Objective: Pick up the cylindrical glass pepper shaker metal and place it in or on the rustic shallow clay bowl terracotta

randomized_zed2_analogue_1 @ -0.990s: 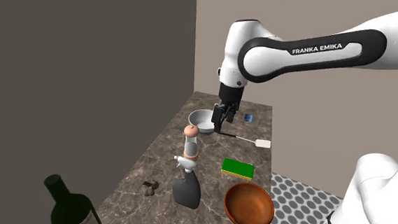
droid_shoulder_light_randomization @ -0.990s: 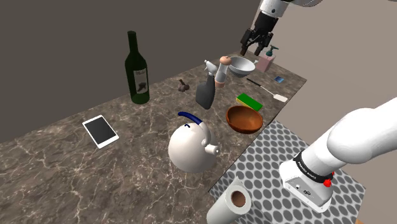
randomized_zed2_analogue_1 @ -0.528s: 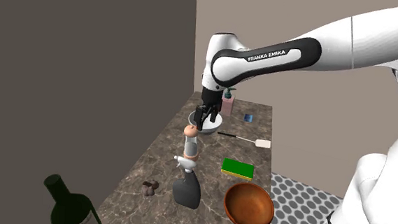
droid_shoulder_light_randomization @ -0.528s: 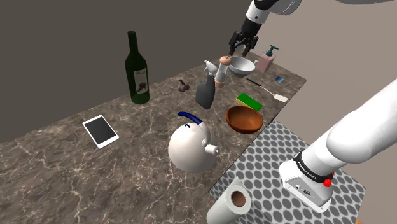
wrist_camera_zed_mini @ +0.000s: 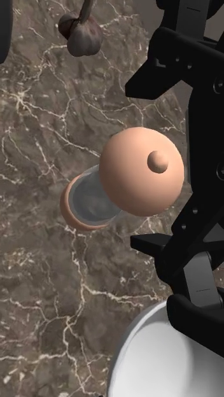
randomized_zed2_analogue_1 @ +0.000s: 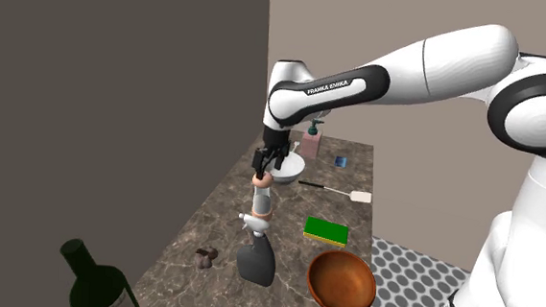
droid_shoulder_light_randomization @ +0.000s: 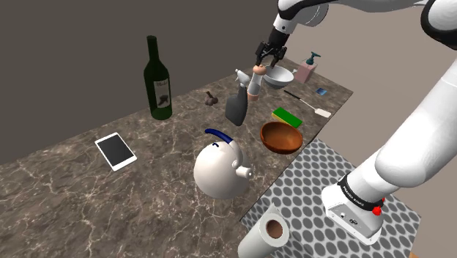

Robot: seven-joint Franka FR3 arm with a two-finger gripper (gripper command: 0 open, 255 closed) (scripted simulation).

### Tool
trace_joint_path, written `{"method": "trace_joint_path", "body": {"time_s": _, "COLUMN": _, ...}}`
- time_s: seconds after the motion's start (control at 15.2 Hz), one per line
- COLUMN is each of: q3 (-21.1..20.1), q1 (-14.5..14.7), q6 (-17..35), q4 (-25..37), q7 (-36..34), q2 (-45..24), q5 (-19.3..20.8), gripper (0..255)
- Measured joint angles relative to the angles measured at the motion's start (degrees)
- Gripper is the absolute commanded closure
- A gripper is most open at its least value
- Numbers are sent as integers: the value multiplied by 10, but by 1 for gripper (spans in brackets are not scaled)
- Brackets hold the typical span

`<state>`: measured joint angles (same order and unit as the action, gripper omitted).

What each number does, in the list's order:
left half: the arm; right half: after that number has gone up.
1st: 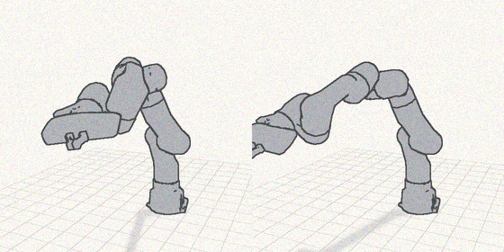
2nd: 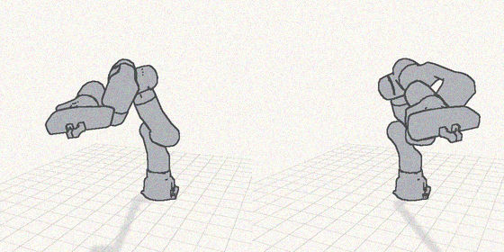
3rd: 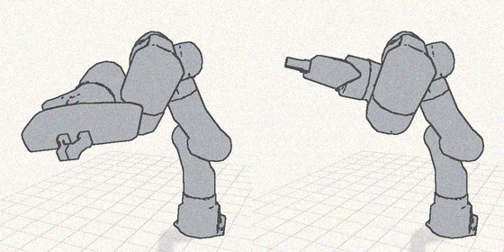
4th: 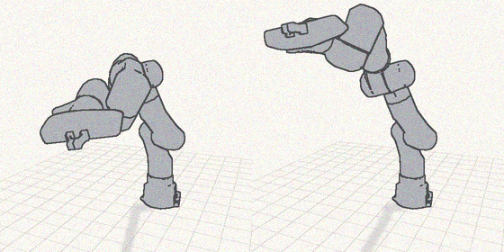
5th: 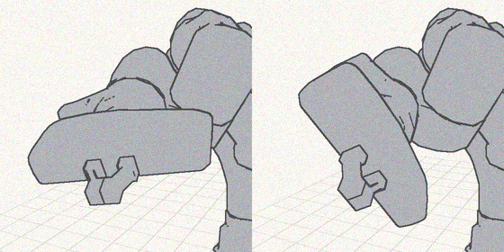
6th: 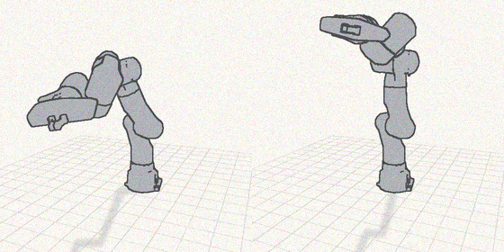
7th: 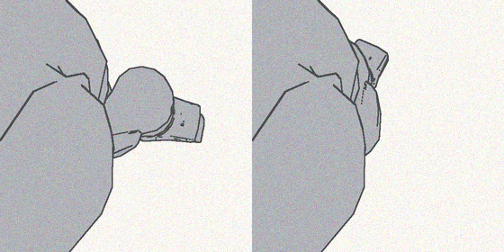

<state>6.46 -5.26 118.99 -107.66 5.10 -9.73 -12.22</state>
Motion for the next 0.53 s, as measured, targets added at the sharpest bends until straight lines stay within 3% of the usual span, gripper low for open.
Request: {"method": "trace_joint_path", "body": {"time_s": 0.53, "q3": -3, "q1": 3, "q6": 38, "q4": -21, "q7": 4, "q2": -18, "q5": -7, "gripper": 0}}
